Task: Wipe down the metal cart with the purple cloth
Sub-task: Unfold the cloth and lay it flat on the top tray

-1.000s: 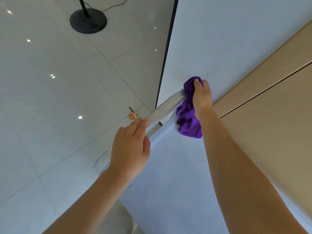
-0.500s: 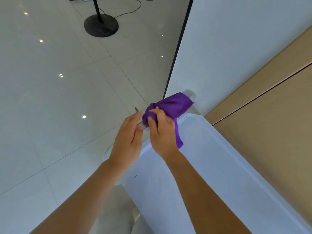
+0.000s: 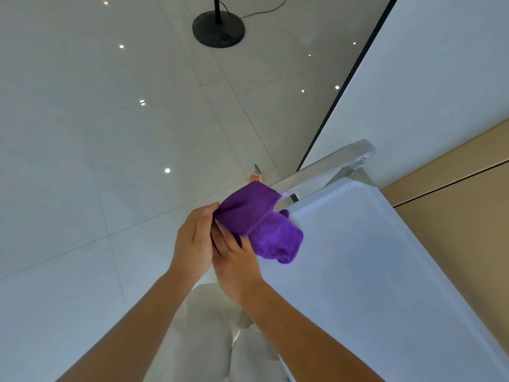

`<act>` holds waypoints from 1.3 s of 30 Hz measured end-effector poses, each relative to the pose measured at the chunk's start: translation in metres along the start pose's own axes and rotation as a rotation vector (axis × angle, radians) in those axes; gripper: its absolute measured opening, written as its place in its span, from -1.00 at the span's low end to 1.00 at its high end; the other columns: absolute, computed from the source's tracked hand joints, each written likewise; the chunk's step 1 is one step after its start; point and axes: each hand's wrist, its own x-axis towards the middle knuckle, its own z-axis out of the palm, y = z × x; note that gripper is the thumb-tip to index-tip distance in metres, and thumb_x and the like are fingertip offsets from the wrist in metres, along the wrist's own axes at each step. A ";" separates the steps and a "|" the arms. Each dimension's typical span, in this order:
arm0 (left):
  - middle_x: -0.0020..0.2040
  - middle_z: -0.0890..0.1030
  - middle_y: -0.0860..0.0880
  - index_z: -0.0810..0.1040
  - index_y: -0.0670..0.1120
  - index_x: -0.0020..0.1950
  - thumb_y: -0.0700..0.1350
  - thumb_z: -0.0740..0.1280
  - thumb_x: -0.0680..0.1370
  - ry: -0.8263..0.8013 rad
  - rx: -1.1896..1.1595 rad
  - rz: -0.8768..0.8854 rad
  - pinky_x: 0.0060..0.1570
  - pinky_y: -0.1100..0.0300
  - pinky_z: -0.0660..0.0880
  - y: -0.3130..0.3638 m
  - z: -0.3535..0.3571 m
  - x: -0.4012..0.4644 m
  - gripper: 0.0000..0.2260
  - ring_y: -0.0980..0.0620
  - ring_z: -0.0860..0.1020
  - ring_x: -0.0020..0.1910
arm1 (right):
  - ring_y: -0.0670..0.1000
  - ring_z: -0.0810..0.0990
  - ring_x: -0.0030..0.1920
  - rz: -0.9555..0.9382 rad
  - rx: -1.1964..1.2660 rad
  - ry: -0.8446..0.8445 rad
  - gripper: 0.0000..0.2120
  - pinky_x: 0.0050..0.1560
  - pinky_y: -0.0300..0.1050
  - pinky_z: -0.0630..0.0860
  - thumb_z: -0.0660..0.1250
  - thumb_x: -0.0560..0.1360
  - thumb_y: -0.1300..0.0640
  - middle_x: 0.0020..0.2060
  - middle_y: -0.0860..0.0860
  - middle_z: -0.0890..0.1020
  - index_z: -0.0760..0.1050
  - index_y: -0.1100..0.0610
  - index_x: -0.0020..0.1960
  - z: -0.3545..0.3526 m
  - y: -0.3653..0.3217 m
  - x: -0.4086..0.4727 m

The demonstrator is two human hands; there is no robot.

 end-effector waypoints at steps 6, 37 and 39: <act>-0.18 0.49 0.24 0.46 0.12 -0.11 -0.07 0.08 0.65 -0.089 0.082 -0.095 -0.30 0.66 0.30 -0.020 -0.006 -0.006 -0.77 0.54 0.45 -0.27 | -0.04 0.55 0.19 -0.149 -0.070 -0.269 -0.44 0.23 -0.08 0.45 0.54 0.15 0.01 0.16 -0.05 0.61 0.60 0.01 0.15 0.033 0.024 0.002; 0.25 0.49 -0.12 0.11 -0.14 0.50 0.13 -0.03 0.62 -0.325 1.238 0.518 0.25 -0.11 0.27 0.088 0.156 0.067 -0.47 -0.13 0.47 0.19 | 0.18 0.36 0.39 0.634 0.141 0.254 -0.58 0.42 0.19 0.04 0.09 0.44 0.45 0.30 0.14 0.50 0.52 0.25 0.21 -0.080 0.278 0.027; 0.32 0.41 -0.09 -0.04 -0.14 0.52 0.13 -0.06 0.63 -0.391 1.353 0.593 0.32 -0.09 0.19 0.108 0.188 0.074 -0.45 -0.10 0.41 0.26 | 0.09 0.21 0.48 0.812 0.234 0.157 -0.57 0.47 0.07 -0.02 0.02 0.54 0.40 0.42 0.07 0.36 0.39 0.20 0.35 -0.087 0.299 0.026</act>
